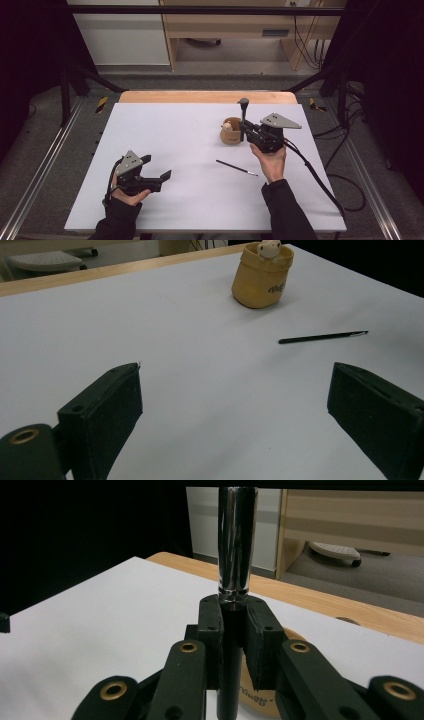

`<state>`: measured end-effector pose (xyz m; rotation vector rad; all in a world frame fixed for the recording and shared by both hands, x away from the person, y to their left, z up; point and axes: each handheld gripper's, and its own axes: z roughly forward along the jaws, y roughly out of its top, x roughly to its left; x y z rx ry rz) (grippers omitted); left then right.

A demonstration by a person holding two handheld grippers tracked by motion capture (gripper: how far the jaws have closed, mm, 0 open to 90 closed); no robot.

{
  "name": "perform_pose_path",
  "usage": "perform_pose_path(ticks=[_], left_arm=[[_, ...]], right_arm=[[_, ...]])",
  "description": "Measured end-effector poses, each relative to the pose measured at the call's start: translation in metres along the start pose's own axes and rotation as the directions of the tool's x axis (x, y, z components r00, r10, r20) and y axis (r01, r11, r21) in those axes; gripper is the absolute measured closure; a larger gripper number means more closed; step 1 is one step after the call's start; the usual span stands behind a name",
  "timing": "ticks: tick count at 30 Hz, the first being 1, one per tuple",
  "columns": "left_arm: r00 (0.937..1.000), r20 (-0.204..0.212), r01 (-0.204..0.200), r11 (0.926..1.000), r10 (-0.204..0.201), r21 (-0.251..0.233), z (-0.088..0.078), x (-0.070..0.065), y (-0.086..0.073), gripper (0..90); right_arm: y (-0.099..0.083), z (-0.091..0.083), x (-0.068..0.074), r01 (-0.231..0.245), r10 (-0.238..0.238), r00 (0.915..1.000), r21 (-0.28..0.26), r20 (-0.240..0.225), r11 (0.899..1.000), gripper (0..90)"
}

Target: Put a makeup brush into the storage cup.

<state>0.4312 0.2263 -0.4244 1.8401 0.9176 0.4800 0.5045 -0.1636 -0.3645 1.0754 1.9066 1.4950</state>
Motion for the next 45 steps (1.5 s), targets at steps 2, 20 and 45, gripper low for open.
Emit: perform_pose_path(ticks=[2,20,45], left_arm=[[1.0,-0.006,0.001,1.0,-0.001,0.001,0.0,0.002,-0.001,6.7],[0.9999,-0.013,0.004,1.0,-0.004,0.001,-0.002,0.006,-0.002,6.5],[1.0,-0.004,0.001,1.0,-0.001,0.0,-0.003,0.006,-0.001,6.4]], right_arm=[[0.001,0.003,-0.001,0.001,-0.001,1.0,-0.001,0.003,1.0,79.2],[0.005,0.026,-0.015,-0.034,0.034,0.9978,-0.002,0.057,0.999,79.2],[0.007,0.057,-0.031,-0.068,0.069,0.9916,-0.013,0.109,0.998,79.1]])
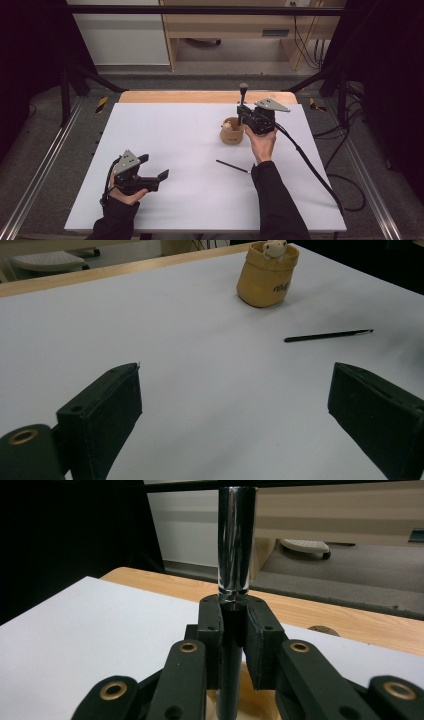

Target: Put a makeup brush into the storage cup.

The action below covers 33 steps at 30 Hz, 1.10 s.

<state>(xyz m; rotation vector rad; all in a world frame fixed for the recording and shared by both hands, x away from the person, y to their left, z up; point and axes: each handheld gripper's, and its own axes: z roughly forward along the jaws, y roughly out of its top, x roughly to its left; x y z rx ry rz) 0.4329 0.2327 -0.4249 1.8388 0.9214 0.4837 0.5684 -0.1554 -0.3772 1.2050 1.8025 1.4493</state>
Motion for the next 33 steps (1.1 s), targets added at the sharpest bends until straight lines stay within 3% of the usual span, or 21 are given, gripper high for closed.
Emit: perform_pose_path(ticks=[33], left_arm=[[1.0,0.007,-0.004,1.0,0.004,0.003,0.0,-0.001,0.0,6.5]], right_arm=[[-0.024,0.031,-0.009,-0.024,0.021,0.9989,0.069,0.042,0.997,79.1]])
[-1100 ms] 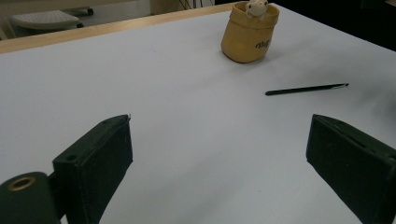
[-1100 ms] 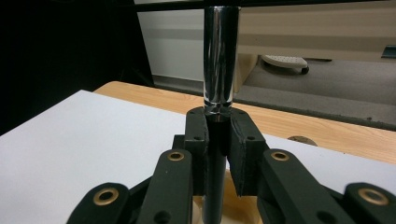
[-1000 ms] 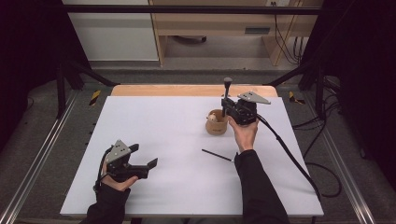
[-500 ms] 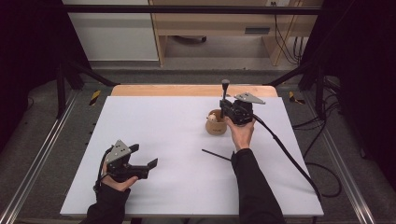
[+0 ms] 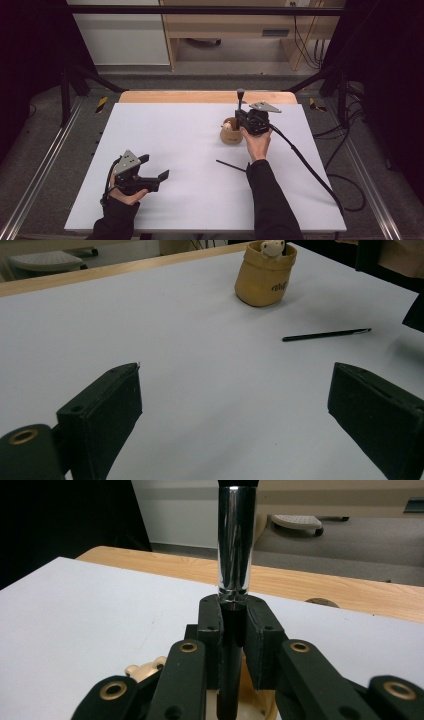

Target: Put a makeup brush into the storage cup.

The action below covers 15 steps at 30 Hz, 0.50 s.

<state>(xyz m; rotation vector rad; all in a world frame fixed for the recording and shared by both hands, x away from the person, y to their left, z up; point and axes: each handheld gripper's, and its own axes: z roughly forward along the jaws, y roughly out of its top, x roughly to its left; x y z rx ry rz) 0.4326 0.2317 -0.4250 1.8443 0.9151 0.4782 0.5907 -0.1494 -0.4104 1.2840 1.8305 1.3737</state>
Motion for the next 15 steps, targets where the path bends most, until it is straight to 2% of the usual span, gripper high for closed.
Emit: perform_pose_path(ticks=[8,15], left_arm=[[1.0,-0.002,-0.003,1.0,0.003,-0.002,0.0,-0.0005,0.0001,6.5],[1.0,-0.001,-0.004,1.0,0.004,0.002,0.0002,-0.0004,-0.0001,6.5]], right_arm=[[-0.0061,0.0028,-0.0019,-0.017,0.017,0.9999,0.019,0.005,1.0,79.1],[-0.0101,0.0046,-0.0028,-0.007,0.007,1.0,0.035,0.004,0.999,79.1]])
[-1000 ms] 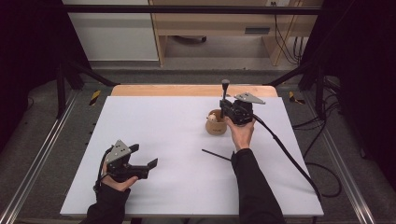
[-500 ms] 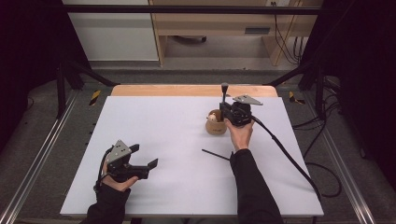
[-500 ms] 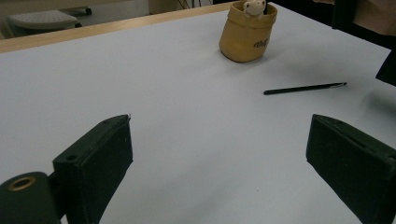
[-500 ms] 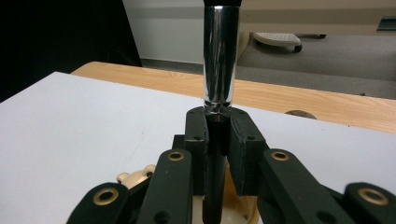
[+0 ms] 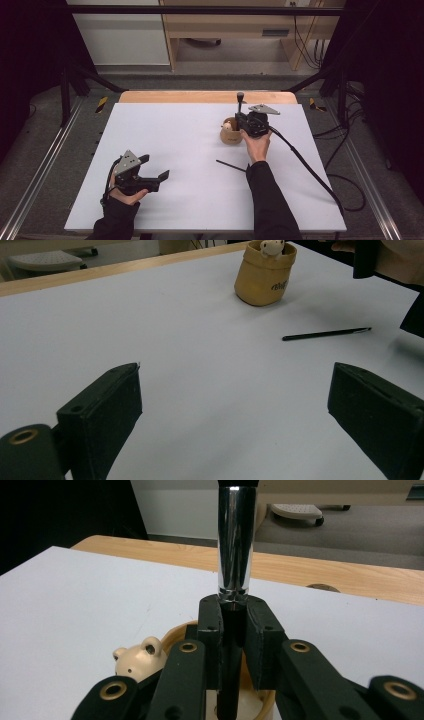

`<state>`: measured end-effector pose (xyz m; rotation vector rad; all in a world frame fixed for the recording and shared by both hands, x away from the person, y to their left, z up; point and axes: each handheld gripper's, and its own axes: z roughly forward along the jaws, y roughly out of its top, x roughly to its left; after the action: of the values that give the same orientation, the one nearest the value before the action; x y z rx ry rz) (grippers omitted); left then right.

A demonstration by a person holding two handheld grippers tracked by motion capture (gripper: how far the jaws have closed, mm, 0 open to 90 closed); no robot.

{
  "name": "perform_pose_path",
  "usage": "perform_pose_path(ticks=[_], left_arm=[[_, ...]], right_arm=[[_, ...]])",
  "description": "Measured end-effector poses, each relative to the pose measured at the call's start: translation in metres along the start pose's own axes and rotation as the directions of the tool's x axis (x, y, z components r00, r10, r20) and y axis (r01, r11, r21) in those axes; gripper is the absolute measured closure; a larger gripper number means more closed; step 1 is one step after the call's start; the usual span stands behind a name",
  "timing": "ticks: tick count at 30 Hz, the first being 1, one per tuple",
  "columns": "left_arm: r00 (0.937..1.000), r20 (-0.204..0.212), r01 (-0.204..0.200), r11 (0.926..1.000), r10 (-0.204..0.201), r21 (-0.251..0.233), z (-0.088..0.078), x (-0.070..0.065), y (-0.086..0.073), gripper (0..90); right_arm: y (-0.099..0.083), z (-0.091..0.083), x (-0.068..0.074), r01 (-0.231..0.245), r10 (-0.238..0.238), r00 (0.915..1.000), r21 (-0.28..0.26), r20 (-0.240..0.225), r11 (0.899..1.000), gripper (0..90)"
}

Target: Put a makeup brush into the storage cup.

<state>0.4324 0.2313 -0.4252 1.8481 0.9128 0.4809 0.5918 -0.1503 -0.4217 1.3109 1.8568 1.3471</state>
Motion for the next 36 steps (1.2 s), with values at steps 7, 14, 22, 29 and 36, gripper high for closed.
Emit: perform_pose_path(ticks=[7,14,22,29,36], left_arm=[[1.0,-0.001,0.0,1.0,0.0,0.002,0.0,0.0,0.0,6.6],[1.0,-0.001,-0.001,1.0,0.001,-0.001,0.0,0.0,0.0,6.6],[1.0,-0.002,0.003,1.0,-0.003,-0.005,-0.001,0.0,0.0,6.6],[1.0,-0.003,0.003,1.0,-0.003,-0.004,-0.001,0.001,0.001,6.6],[1.0,-0.003,0.003,1.0,-0.003,-0.003,-0.002,0.001,0.001,6.6]], right_arm=[[-0.004,0.002,0.0,-0.001,0.001,1.0,0.033,-0.005,0.999,78.9],[-0.003,-0.002,0.0,0.005,-0.005,1.0,0.041,-0.002,0.999,74.4],[0.01,-0.026,0.0,0.041,-0.041,0.9991,-0.016,-0.009,0.999,71.0],[0.018,-0.051,-0.002,0.049,-0.051,0.9979,-0.041,-0.04,0.998,61.6],[0.017,-0.07,-0.004,0.044,-0.048,0.9952,-0.046,-0.085,0.998,49.2]])
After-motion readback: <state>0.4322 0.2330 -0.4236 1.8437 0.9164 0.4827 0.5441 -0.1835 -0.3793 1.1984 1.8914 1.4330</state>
